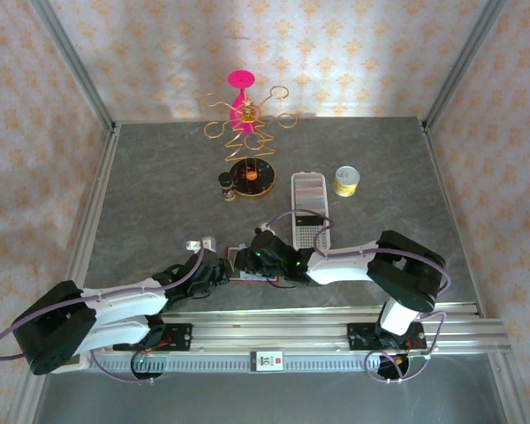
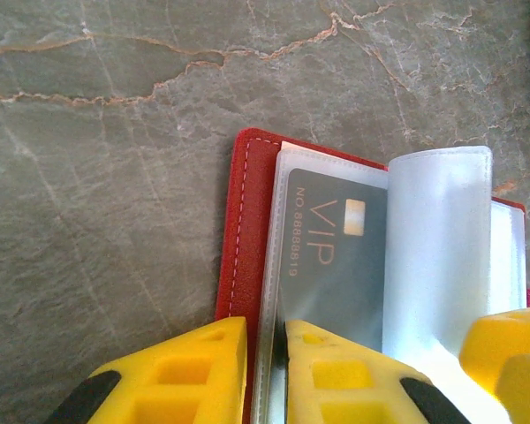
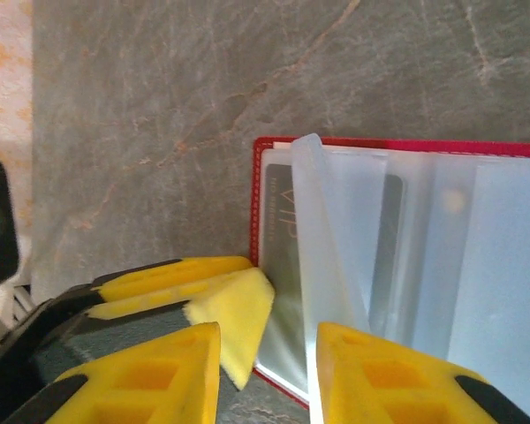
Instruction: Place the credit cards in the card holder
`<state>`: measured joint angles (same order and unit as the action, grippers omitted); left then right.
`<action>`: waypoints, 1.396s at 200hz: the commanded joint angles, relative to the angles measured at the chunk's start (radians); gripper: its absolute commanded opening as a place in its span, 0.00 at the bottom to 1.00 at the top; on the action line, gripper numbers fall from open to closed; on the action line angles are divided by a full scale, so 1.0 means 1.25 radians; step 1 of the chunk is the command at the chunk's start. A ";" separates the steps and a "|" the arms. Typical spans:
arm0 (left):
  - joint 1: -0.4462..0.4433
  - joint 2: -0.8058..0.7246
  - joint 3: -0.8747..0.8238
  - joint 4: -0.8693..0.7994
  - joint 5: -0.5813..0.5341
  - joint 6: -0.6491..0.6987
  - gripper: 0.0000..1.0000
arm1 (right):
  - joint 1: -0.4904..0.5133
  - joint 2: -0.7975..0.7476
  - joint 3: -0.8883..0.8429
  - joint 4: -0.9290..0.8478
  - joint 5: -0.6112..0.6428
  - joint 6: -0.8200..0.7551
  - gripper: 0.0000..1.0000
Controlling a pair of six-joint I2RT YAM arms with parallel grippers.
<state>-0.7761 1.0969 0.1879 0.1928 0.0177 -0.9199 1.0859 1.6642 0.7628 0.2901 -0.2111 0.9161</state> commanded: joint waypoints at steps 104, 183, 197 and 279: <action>0.000 0.021 -0.028 -0.075 0.029 -0.015 0.16 | 0.005 -0.096 -0.025 -0.130 0.125 -0.012 0.33; 0.000 0.028 -0.021 -0.079 0.031 -0.014 0.15 | 0.005 -0.080 -0.047 -0.142 0.117 -0.008 0.35; -0.001 0.027 -0.023 -0.082 0.030 -0.012 0.15 | 0.005 -0.082 -0.041 -0.166 0.130 -0.010 0.35; -0.001 0.020 -0.029 -0.085 0.029 -0.014 0.15 | 0.015 -0.058 -0.025 -0.219 0.127 -0.023 0.43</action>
<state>-0.7761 1.0996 0.1879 0.1986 0.0181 -0.9199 1.0969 1.5574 0.7025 0.0433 -0.0704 0.9035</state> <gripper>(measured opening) 0.152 0.426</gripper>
